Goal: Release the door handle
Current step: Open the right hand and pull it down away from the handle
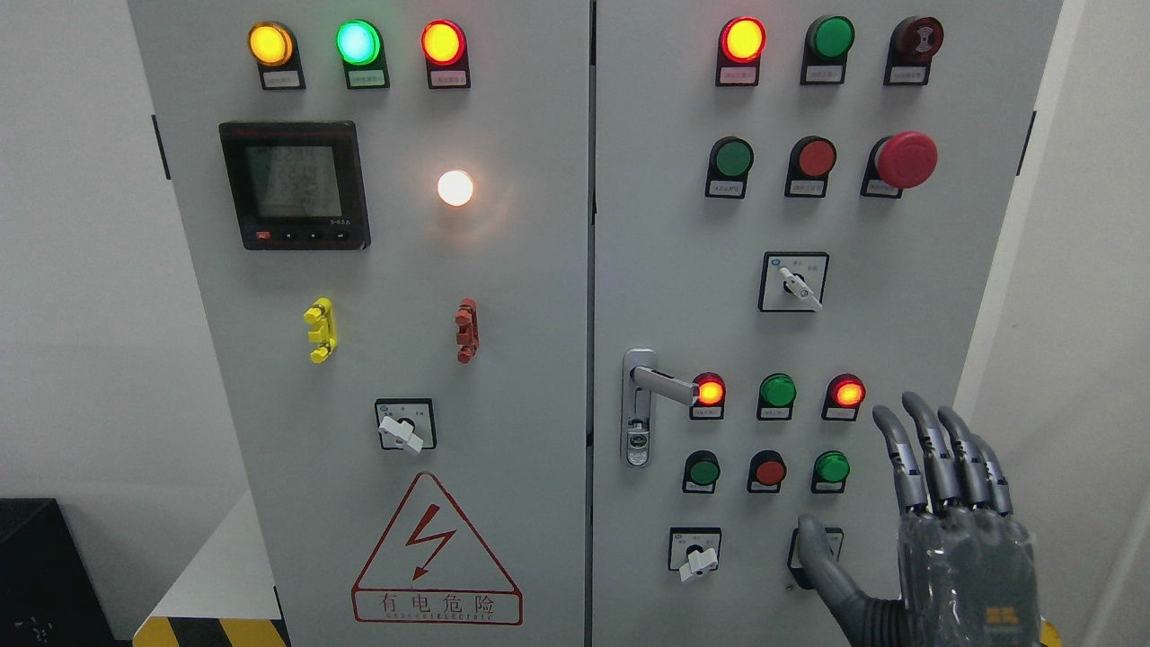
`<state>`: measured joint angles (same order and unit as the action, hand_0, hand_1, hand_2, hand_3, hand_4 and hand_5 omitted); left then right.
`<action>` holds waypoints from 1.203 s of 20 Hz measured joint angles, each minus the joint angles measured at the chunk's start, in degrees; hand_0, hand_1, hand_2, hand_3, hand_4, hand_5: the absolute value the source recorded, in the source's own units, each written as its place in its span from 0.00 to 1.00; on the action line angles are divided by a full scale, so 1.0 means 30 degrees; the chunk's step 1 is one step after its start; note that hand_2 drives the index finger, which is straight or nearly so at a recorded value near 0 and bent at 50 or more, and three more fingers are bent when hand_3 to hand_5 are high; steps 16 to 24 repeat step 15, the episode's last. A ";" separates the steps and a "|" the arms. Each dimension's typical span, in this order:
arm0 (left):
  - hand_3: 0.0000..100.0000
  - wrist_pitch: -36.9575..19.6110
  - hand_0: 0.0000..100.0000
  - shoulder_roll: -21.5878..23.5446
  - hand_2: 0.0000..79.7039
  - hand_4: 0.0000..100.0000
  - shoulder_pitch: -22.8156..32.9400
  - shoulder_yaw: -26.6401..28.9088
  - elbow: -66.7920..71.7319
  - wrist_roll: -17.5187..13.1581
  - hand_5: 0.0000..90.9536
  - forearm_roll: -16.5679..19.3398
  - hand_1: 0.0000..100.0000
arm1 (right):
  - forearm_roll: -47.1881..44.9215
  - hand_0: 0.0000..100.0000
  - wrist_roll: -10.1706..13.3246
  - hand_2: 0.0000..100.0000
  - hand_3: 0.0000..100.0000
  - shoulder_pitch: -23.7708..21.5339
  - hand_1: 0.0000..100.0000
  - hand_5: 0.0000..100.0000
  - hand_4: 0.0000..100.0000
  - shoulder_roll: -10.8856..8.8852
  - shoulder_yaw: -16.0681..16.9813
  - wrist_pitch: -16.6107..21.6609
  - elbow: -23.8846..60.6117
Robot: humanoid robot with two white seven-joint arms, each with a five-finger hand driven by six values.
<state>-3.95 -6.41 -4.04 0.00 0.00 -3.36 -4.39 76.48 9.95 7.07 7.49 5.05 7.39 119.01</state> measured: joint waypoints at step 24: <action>0.09 -0.0003 0.00 0.0000 0.03 0.01 0.0000 0.0000 0.0000 -0.0016 0.00 0.0000 0.00 | -0.0005 0.36 0.0026 0.00 0.00 0.0207 0.36 0.00 0.00 0.0038 -0.0099 -0.0046 0.0173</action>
